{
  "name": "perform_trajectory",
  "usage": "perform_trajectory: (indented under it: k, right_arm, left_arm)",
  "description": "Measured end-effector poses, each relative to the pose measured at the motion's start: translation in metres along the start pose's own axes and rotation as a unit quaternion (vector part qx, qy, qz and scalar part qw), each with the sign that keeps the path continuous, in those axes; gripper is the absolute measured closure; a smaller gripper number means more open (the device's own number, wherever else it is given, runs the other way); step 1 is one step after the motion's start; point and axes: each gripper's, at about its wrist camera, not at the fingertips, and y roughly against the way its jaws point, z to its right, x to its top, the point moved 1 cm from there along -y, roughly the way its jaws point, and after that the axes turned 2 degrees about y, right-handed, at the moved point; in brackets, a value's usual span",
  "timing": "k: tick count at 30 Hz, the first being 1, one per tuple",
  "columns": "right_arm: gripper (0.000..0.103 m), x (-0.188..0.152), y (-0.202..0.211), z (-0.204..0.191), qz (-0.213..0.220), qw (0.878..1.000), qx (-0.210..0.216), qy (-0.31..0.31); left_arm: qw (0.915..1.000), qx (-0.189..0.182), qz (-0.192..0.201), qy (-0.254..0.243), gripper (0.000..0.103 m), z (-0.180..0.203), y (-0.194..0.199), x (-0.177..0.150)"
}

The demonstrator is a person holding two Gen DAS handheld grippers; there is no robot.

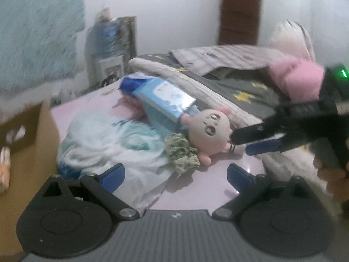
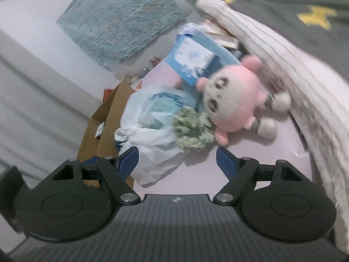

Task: Organize soft objects
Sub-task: 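Withdraw both tools from the box toward the bed with the plush doll, then close the left tool on the green floral cloth while the right tool grasps the blue bandage box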

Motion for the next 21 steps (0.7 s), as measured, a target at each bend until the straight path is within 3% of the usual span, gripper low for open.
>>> perform_trajectory:
  k: [3, 15, 21]
  right_arm:
    - [0.030, -0.002, -0.007, 0.011, 0.007, 1.000, -0.003, -0.014]
    - [0.029, 0.032, -0.001, 0.036, 0.030, 0.999, -0.012, -0.002]
    - [0.028, 0.058, -0.010, 0.033, 0.035, 0.999, 0.001, 0.009]
  left_arm:
    - [0.9982, 0.012, -0.009, -0.059, 0.003, 0.017, -0.023, 0.003]
    - [0.9821, 0.013, -0.053, -0.180, 0.005, 0.045, -0.107, 0.018]
    - [0.9744, 0.015, -0.092, -0.205, 0.025, 0.046, -0.140, 0.018]
